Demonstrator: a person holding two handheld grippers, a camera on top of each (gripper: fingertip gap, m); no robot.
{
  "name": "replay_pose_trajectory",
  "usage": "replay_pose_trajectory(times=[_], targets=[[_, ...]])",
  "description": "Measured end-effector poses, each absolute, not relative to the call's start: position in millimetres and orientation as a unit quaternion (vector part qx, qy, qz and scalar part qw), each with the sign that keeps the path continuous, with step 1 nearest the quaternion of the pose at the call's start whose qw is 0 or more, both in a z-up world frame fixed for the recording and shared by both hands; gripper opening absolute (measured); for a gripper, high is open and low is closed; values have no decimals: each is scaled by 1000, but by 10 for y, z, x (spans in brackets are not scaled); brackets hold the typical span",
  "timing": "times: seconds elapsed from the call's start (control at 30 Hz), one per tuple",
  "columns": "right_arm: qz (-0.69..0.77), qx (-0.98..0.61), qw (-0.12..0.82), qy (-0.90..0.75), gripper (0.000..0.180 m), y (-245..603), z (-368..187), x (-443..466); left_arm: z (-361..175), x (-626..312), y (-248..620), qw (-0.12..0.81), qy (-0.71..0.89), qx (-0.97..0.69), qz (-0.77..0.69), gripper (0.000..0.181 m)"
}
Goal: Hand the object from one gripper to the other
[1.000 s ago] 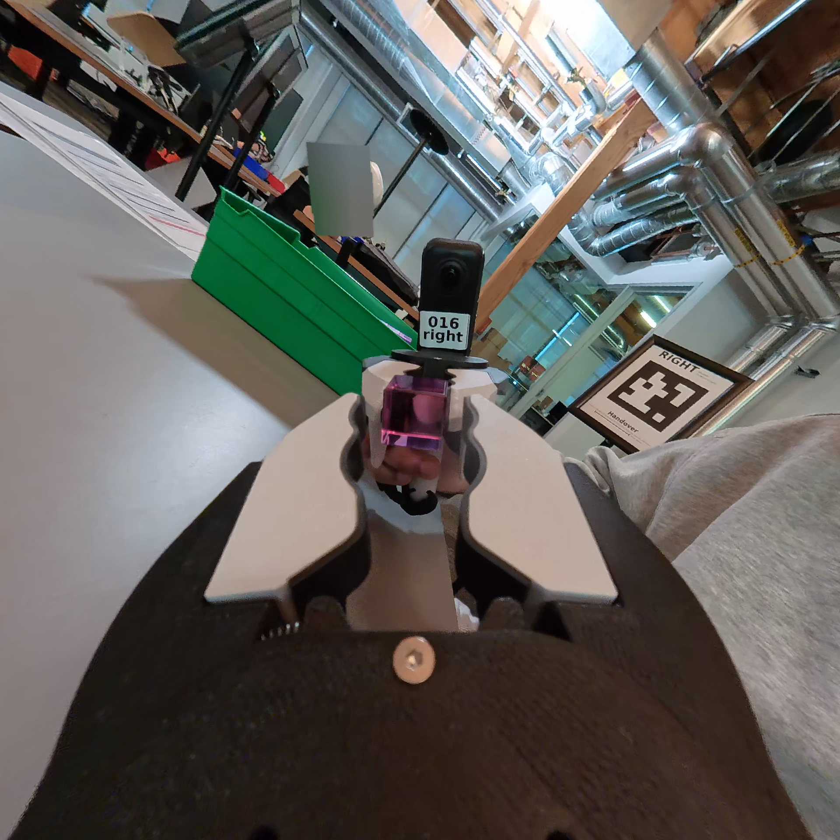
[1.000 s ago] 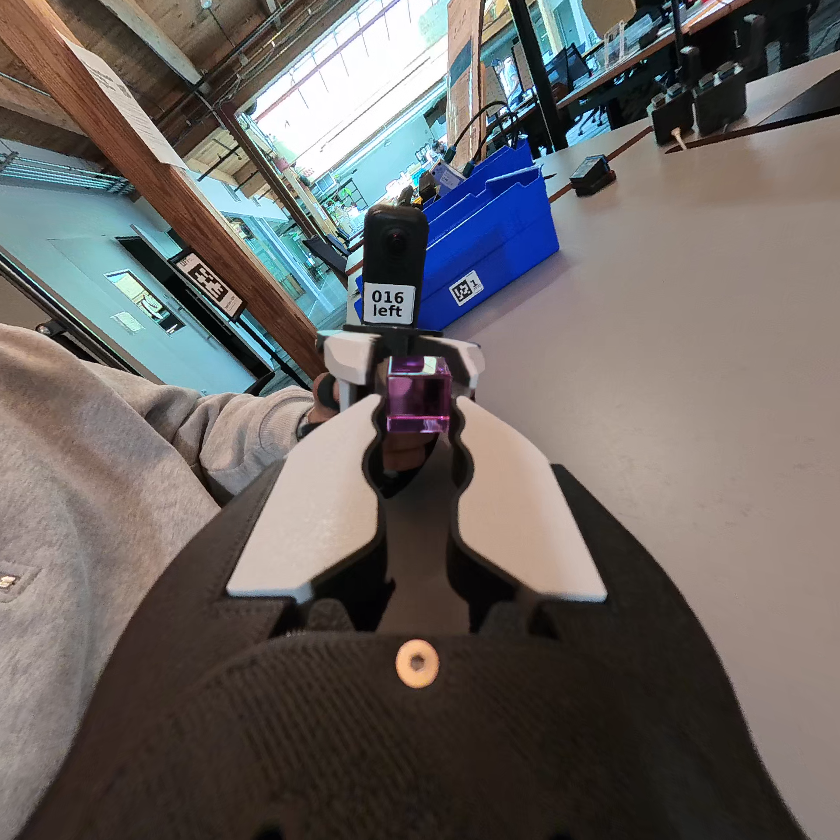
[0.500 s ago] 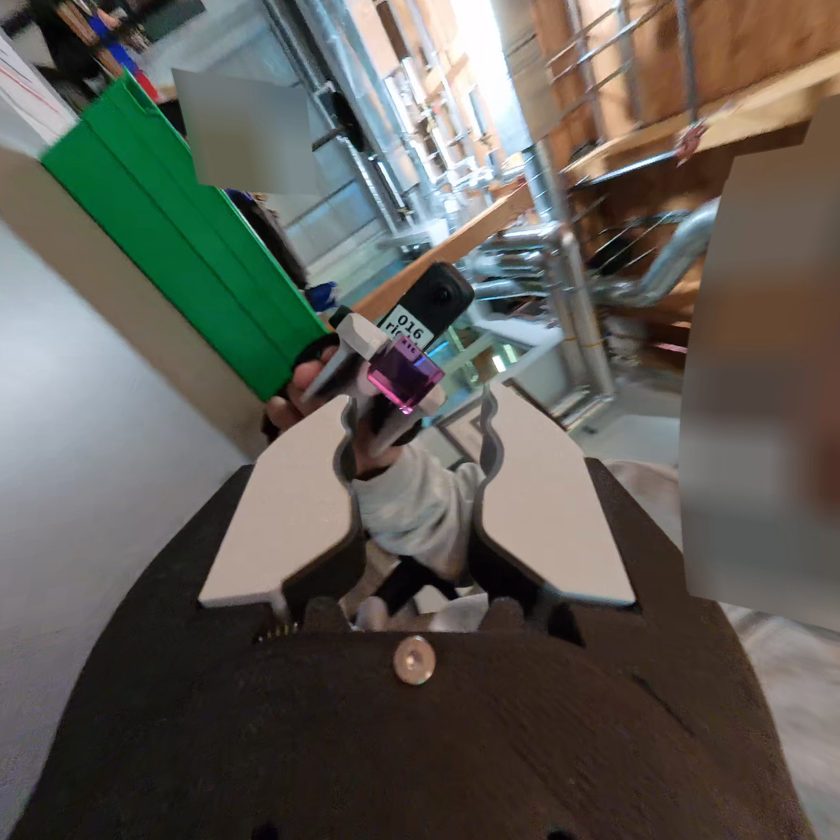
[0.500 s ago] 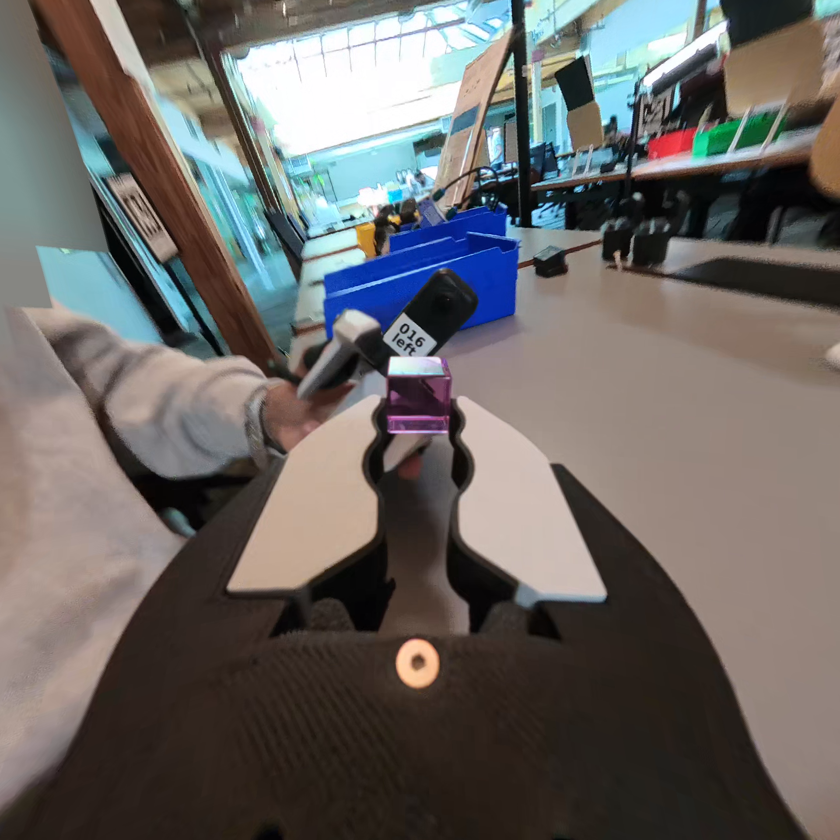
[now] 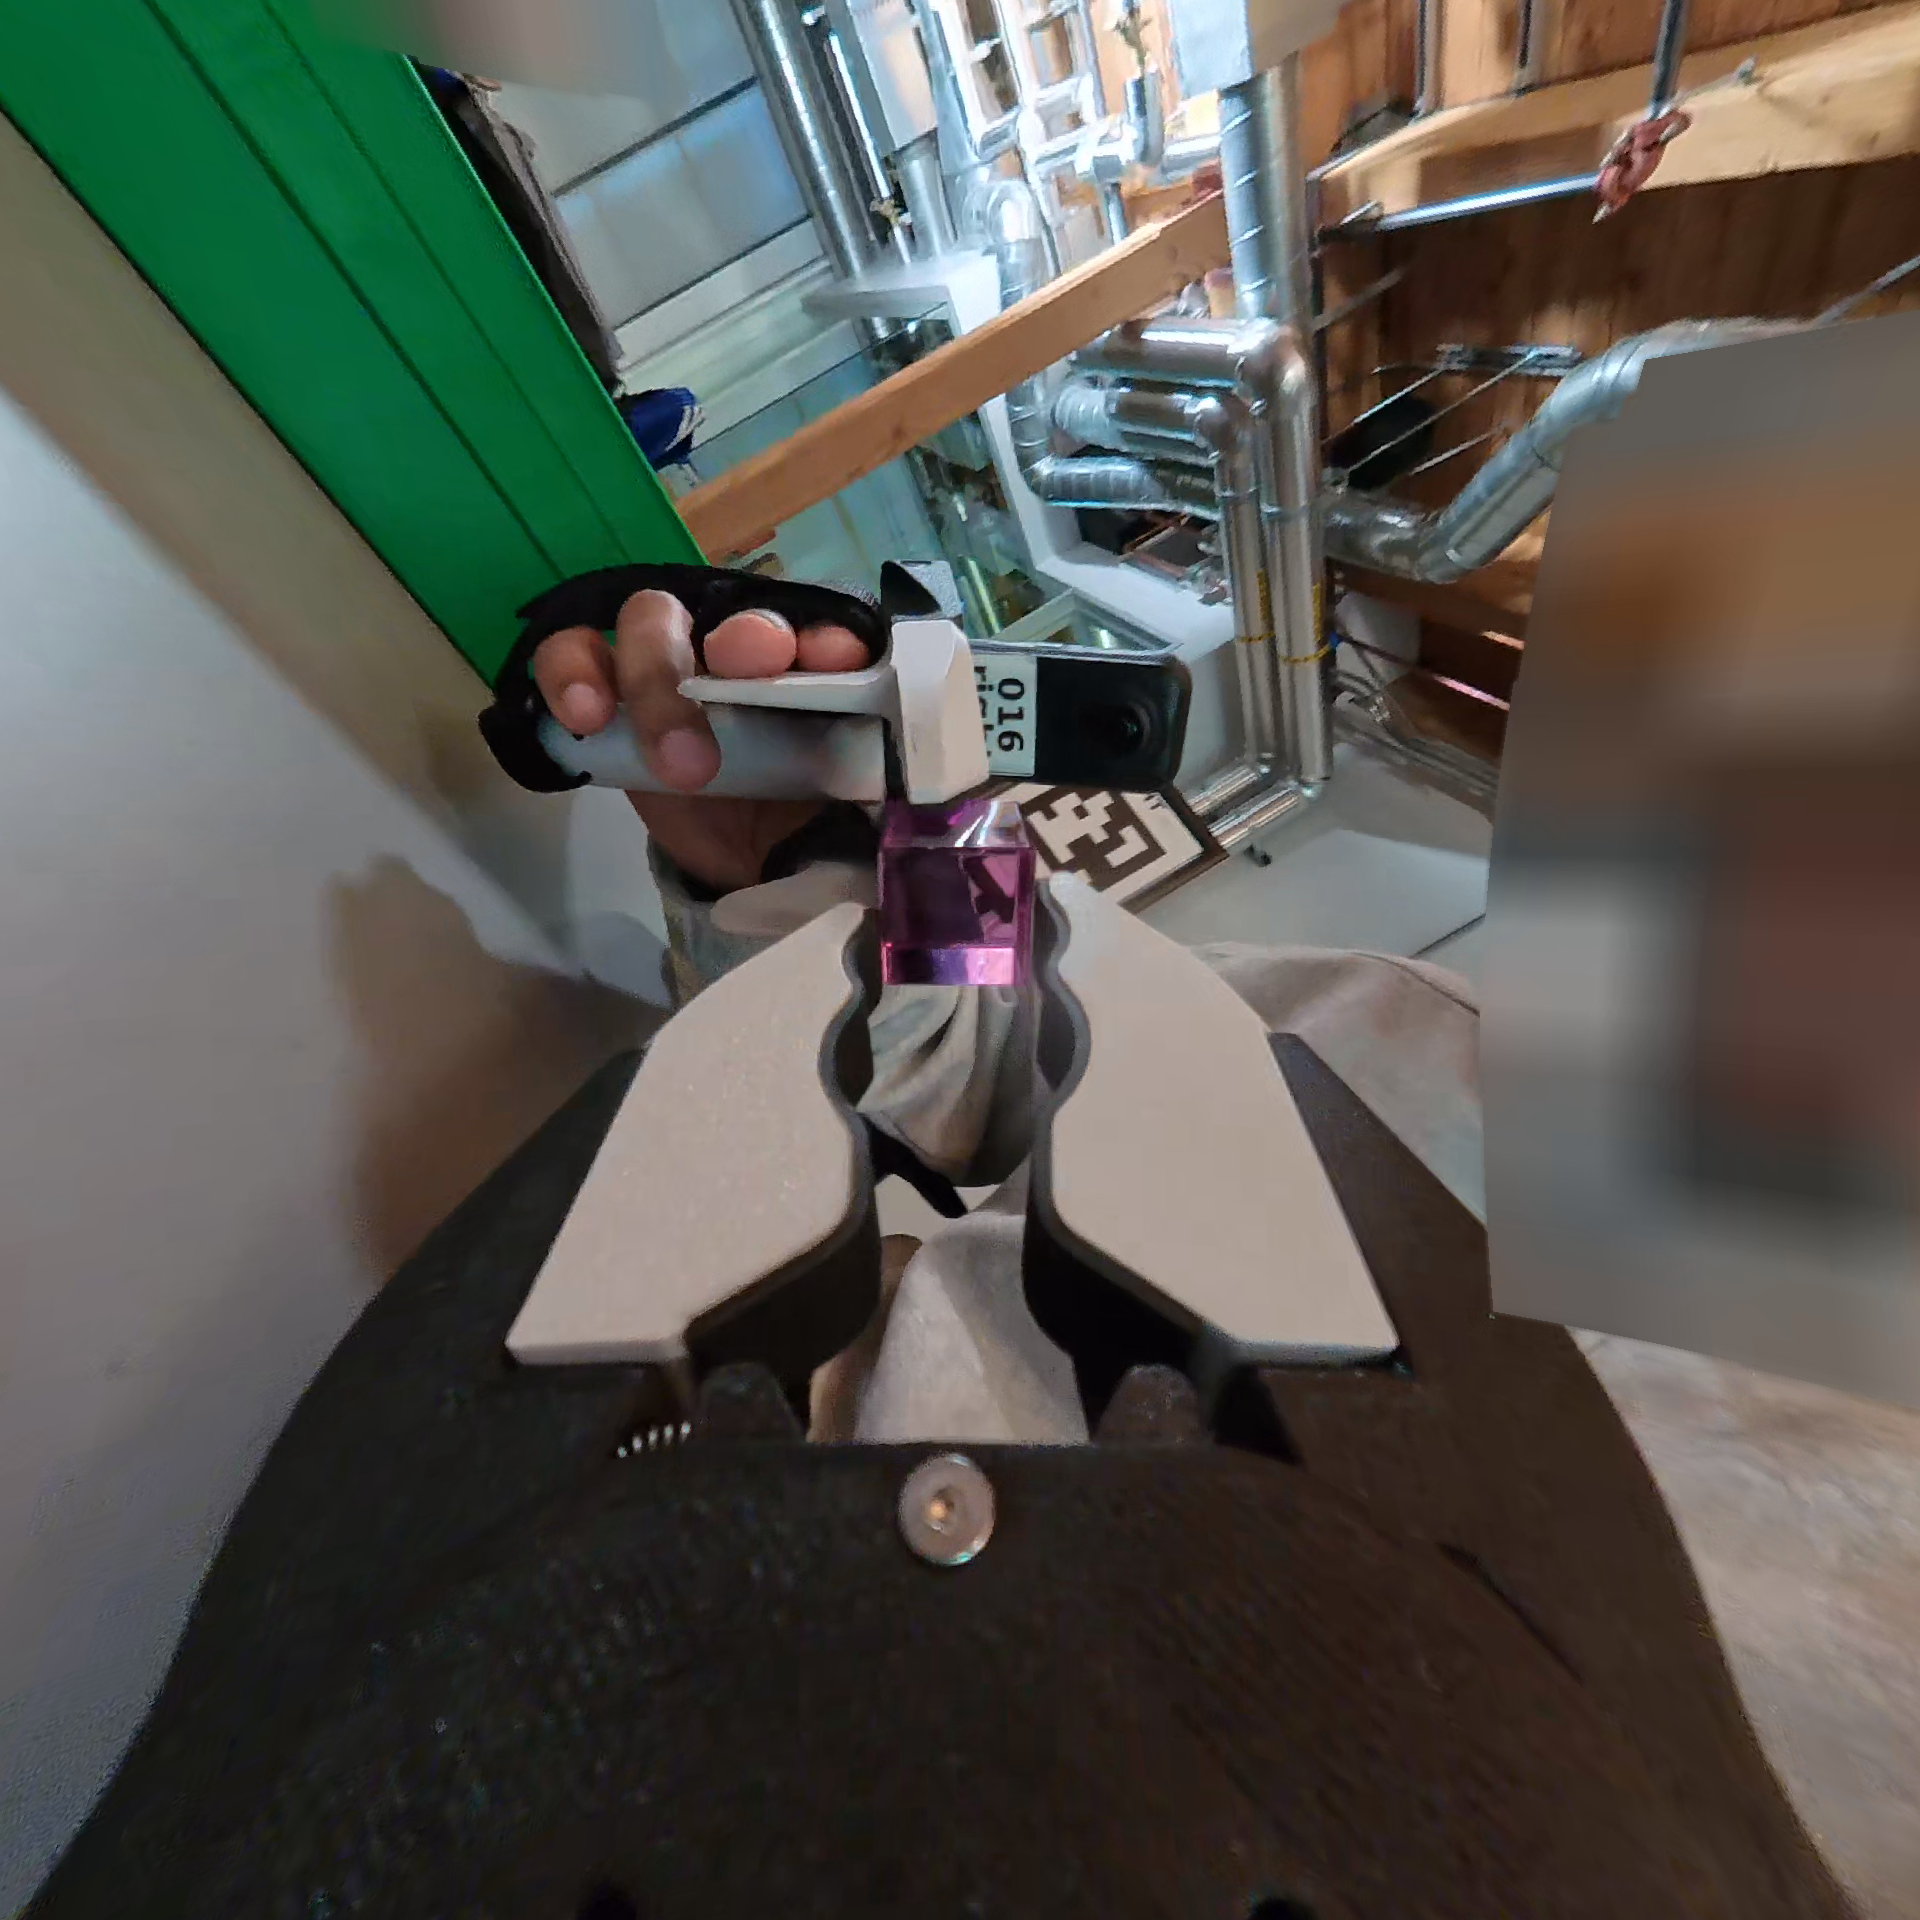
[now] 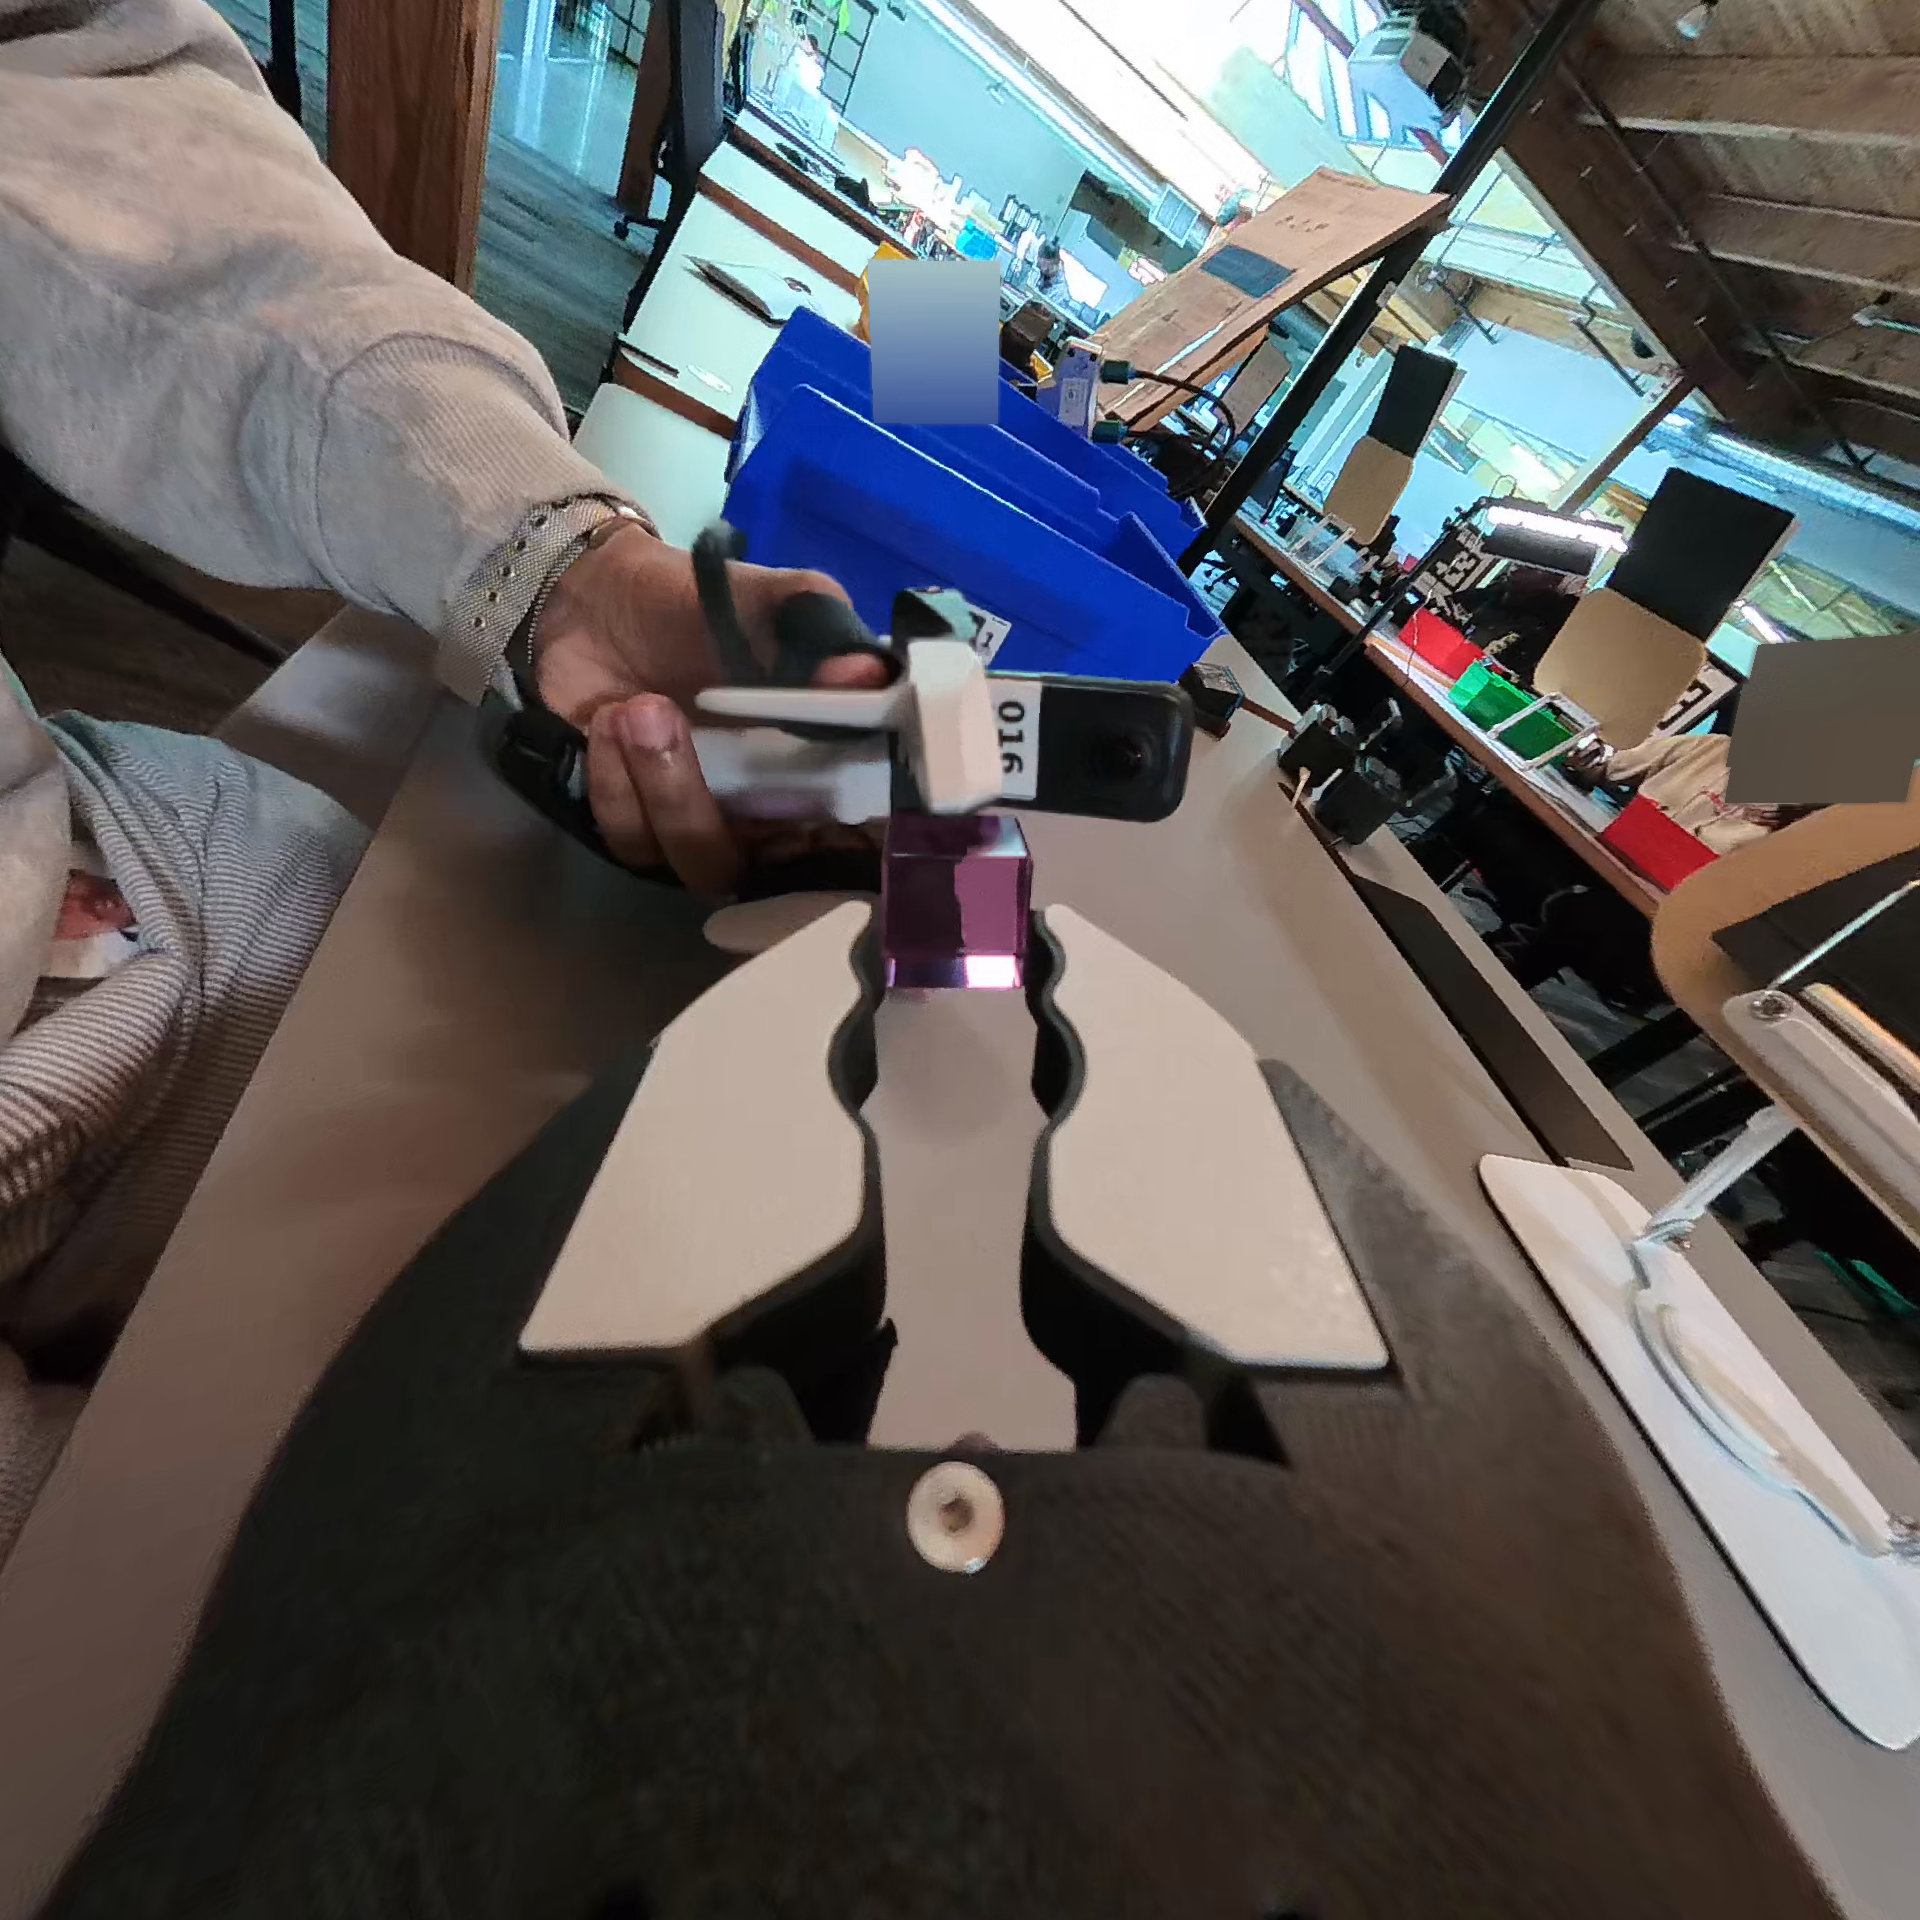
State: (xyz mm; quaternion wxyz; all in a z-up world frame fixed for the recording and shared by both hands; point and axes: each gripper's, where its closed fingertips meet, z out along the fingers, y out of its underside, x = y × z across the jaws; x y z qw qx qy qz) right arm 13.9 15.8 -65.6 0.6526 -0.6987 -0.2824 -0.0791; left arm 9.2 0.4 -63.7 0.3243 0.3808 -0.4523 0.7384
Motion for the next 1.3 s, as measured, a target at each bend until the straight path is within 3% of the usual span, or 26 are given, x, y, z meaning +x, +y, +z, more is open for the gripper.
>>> replay_pose_trajectory(times=[0.03,0.2,0.37,0.67,0.9,1.07,1.13,1.3], targets=[[-78,-699,653,-281,26,157,-654,139,-638,94,4,318,-456,381,739,29],[-73,-703,655,-269,27,161,-657,162,-638,103,9,303,-464,380,740,29],[-36,-710,673,-203,50,175,-621,290,-609,160,87,265,-462,384,754,29],[221,-675,703,27,56,158,-431,464,-628,238,163,156,-500,387,759,28],[342,-658,660,116,52,225,-517,414,-647,253,148,93,-534,380,750,28],[357,-675,636,109,43,275,-595,284,-684,247,106,78,-553,378,738,29],[356,-680,632,108,27,277,-606,264,-694,240,89,73,-561,375,734,29],[351,-686,628,104,26,273,-607,257,-687,235,79,72,-560,374,736,28]])
